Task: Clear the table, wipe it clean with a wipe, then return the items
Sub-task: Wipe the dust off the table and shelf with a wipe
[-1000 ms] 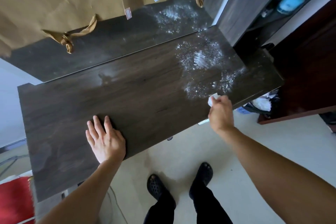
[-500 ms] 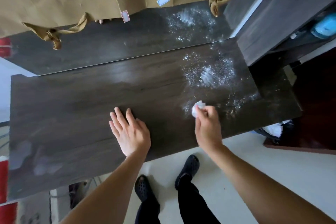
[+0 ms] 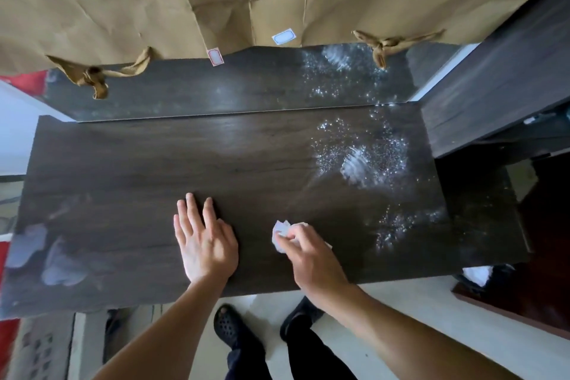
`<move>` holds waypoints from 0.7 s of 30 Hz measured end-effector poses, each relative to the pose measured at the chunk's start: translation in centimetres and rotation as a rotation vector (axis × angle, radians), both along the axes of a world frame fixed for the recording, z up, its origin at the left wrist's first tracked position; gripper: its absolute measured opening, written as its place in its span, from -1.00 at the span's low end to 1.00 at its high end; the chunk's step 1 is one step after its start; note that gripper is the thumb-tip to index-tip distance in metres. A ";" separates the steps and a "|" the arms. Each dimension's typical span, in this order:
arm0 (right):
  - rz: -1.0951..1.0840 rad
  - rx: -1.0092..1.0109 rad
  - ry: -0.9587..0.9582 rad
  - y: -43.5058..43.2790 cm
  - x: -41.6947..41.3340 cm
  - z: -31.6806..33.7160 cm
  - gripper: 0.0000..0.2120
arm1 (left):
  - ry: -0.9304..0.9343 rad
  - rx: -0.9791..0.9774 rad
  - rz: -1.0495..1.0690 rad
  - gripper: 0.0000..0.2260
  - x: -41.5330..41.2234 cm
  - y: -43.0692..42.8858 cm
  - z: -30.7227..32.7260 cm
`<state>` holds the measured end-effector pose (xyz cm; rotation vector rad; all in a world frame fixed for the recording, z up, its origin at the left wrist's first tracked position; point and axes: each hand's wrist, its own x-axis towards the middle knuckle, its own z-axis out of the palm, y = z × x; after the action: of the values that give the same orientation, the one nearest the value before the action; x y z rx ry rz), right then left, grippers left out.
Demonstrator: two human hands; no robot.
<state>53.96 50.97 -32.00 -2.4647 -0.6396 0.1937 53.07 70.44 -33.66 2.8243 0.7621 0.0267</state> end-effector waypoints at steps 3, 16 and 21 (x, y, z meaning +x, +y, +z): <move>0.046 0.018 -0.037 -1.9 4.4 -0.3 -0.74 | 0.001 0.004 0.001 -0.53 0.1 -0.1 0.1; 0.236 0.010 -0.005 1.3 4.0 0.2 -0.74 | -0.037 0.017 0.001 -0.55 0.2 -0.2 0.4; -0.207 -0.154 -0.040 -1.1 16.0 -0.1 -0.58 | -0.002 0.019 -0.002 -0.55 0.1 -0.1 0.2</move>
<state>69.98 49.87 -32.10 -2.6681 -0.3938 0.1167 53.16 70.38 -33.50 2.8422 0.7625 0.0362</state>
